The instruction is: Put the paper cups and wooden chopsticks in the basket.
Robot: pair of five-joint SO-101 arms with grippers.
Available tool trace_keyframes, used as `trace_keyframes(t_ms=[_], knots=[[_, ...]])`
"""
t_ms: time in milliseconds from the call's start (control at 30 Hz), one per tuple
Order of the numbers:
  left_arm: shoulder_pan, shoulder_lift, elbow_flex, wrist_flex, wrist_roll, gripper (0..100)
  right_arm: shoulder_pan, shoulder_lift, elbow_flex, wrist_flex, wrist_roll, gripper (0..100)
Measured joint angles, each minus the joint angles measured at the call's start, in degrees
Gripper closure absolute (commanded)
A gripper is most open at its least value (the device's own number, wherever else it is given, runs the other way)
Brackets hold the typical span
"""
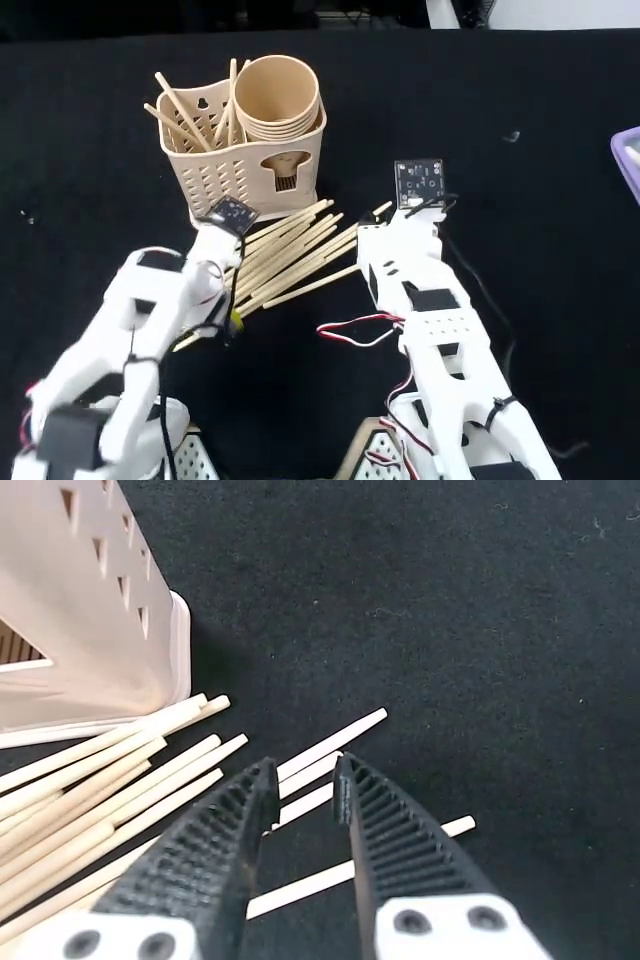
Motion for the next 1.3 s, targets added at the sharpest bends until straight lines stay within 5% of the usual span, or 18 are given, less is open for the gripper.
trace_keyframes(t_ms=[233,467,833,967,1300], knots=[[-0.1,6.6,-3.9,0.0,0.1,76,0.0,0.0,0.0,0.0,0.0,89.7],[0.3,6.9,-4.0,0.2,0.2,88,0.0,0.0,0.0,0.0,0.0,89.7],[4.7,7.5,-4.9,4.0,-4.8,89,0.0,0.0,0.0,0.0,0.0,89.7],[4.6,7.5,-4.9,6.1,-8.4,97,0.0,0.0,0.0,0.0,0.0,89.7],[4.6,7.6,-4.2,9.1,-10.5,97,0.0,0.0,0.0,0.0,0.0,89.7]])
